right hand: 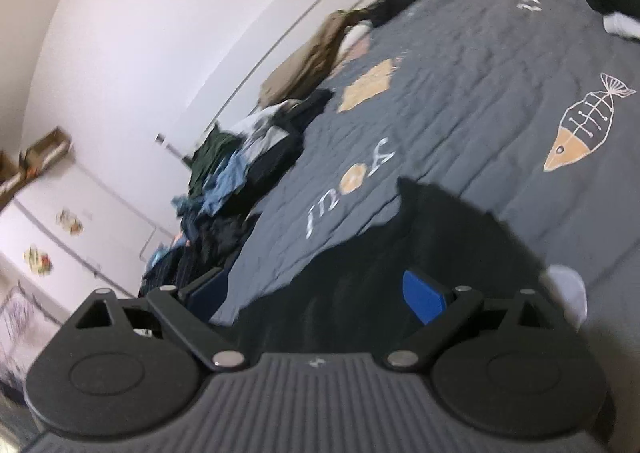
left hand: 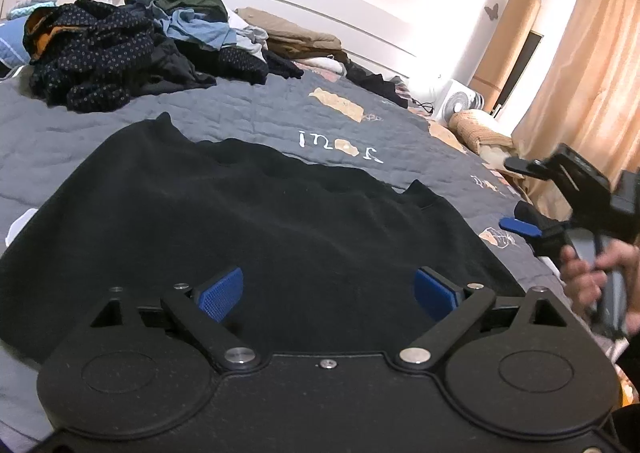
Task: Fold clothes
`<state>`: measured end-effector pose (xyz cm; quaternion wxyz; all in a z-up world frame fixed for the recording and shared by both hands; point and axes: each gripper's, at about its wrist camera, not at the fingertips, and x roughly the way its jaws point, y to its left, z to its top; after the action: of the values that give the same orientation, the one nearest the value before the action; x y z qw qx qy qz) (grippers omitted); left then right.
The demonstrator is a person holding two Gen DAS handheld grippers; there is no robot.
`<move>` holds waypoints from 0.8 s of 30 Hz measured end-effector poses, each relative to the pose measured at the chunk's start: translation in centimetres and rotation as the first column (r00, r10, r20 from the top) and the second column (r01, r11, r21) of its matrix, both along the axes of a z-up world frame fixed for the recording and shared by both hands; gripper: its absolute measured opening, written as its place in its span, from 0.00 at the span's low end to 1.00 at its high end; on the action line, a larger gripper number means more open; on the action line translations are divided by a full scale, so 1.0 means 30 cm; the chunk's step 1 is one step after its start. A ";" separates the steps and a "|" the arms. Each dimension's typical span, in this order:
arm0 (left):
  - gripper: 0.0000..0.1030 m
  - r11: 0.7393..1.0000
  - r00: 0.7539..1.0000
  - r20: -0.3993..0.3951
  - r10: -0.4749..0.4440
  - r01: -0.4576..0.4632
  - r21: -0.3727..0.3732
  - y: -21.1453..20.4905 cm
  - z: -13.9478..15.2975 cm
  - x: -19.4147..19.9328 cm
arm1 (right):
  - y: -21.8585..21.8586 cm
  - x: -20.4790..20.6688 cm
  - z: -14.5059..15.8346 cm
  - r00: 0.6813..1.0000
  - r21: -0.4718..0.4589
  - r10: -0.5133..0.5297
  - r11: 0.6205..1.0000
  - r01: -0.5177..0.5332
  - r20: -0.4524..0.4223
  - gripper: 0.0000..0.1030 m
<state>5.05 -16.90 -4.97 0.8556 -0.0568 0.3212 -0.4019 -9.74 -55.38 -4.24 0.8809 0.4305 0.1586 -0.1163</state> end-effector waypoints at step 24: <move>0.91 0.938 0.932 -0.146 0.331 -0.342 -0.056 0.339 -0.049 0.044 | 0.531 -0.089 -0.021 0.987 -0.343 0.055 0.933 -0.105 -0.153 0.92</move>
<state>6.38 -6.73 -6.42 0.8852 -0.1724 0.3471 -0.2572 -12.42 -39.46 -4.87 0.9340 0.2507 0.2147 -0.1368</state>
